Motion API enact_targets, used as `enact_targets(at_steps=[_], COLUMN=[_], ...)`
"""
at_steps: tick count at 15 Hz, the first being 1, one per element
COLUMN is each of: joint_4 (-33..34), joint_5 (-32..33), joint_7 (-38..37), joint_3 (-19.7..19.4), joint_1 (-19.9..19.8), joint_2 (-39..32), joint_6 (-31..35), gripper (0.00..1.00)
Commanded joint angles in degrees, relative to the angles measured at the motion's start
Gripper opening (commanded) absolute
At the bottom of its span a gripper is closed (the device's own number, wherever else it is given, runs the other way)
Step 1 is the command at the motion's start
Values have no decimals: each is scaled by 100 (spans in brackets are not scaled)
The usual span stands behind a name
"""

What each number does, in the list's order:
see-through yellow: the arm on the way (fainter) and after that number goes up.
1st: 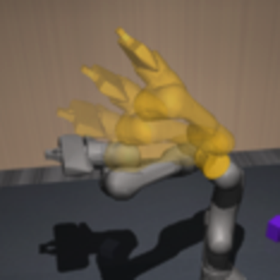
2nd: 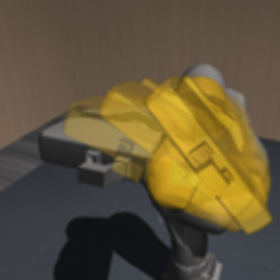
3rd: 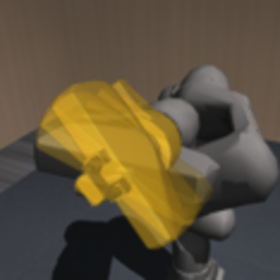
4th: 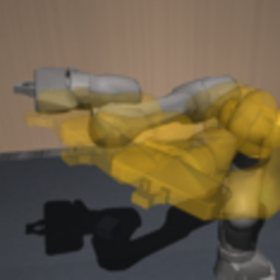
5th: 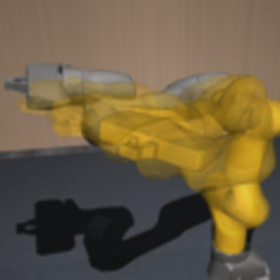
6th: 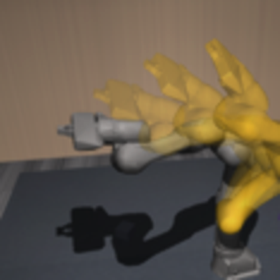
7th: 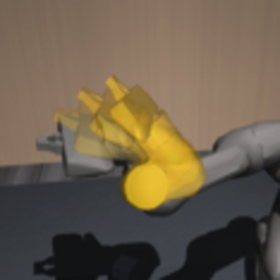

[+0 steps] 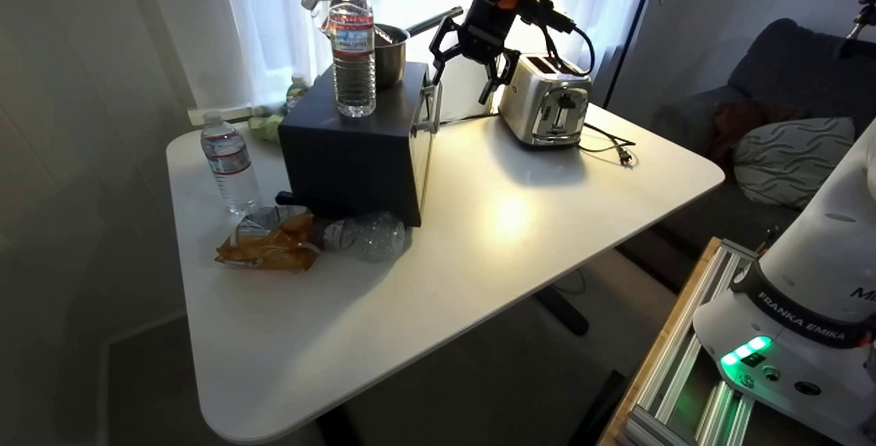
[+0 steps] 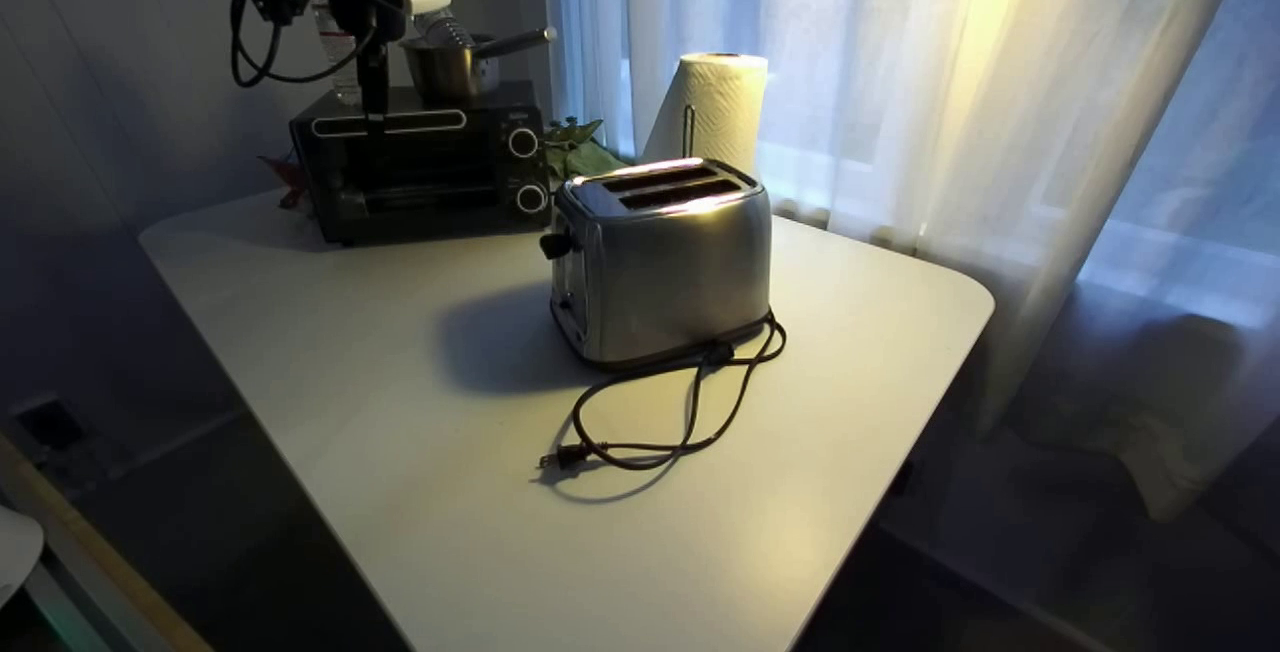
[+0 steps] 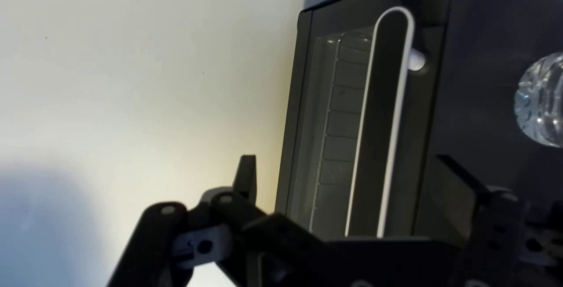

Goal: Open the microwave door

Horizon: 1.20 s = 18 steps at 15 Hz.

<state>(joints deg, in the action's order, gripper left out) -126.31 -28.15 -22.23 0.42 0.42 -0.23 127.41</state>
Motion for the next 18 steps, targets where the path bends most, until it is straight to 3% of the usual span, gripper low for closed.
enact_targets(at_steps=[1, 7, 18], joint_4=[232, 466, 437], joint_5=[-321, -575, 19], joint_7=[346, 683, 313], joint_3=[-45, -50, -240], joint_1=[-52, -110, -193], joint_2=[-385, -700, -817], joint_6=[59, -6, -189], gripper=[100, 100, 100])
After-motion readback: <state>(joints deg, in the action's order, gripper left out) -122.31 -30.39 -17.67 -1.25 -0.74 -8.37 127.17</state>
